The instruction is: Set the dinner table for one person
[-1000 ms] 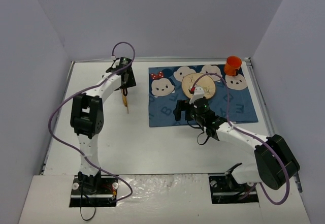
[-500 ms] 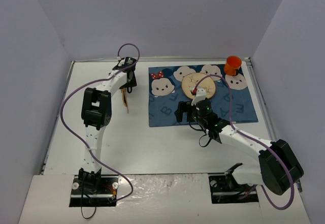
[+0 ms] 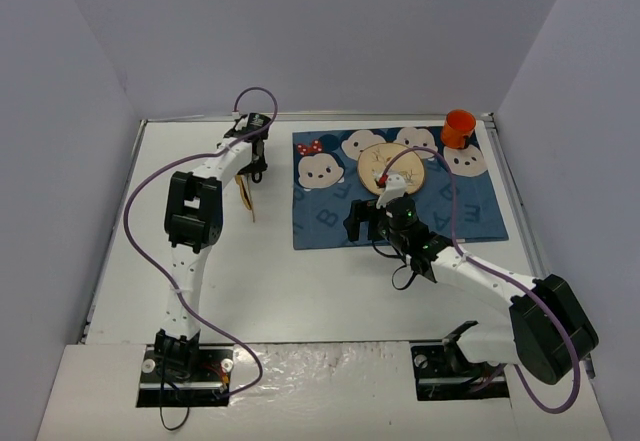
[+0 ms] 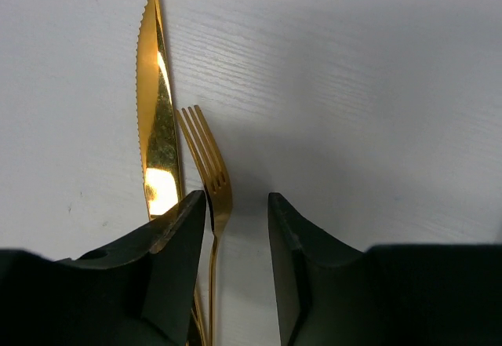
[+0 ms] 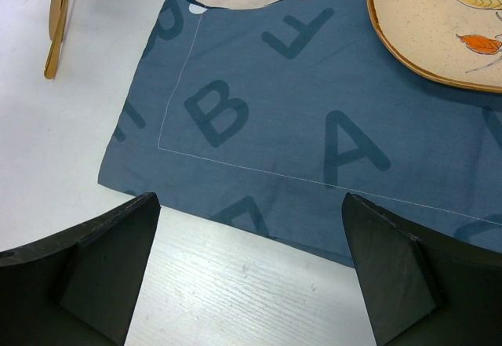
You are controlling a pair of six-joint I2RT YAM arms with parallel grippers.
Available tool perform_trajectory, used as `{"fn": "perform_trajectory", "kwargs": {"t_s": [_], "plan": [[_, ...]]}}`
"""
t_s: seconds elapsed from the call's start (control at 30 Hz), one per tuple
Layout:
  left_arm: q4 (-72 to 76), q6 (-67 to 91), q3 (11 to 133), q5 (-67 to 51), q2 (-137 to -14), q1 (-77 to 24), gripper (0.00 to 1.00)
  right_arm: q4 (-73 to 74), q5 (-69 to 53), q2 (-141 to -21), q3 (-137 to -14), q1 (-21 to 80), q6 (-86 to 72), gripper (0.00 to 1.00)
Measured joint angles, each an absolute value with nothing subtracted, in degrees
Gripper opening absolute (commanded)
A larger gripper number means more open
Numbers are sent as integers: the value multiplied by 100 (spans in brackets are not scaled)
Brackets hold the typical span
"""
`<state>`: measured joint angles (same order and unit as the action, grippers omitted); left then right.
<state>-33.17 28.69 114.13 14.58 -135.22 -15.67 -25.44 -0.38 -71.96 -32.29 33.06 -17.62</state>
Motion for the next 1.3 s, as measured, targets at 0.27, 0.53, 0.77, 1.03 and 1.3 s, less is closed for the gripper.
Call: {"fn": "perform_trajectory", "kwargs": {"t_s": [0.27, 0.53, 0.77, 1.03, 1.3], "plan": [[-3362, 2760, 11413, 1511, -13528, -1568, 0, -2545, -72, -7196, -3229, 3306, -1754, 98], [-3660, 2658, 11415, 1773, -13504, -1764, 0, -2493, -89, -7039, -3209, 3306, -1755, 98], [-4256, 2640, 11415, 2351, -13243, -2540, 0, -2271, 11, -6456, -3088, 3308, -1739, 98], [-4910, 3078, 11878, 2766, -13082, -3471, 0, -1921, 236, -5726, -2879, 3310, -1734, 98], [-5655, 3557, 11960, 3305, -13096, -3547, 0, -1692, 359, -5345, -2767, 3310, -1734, 98]]}}
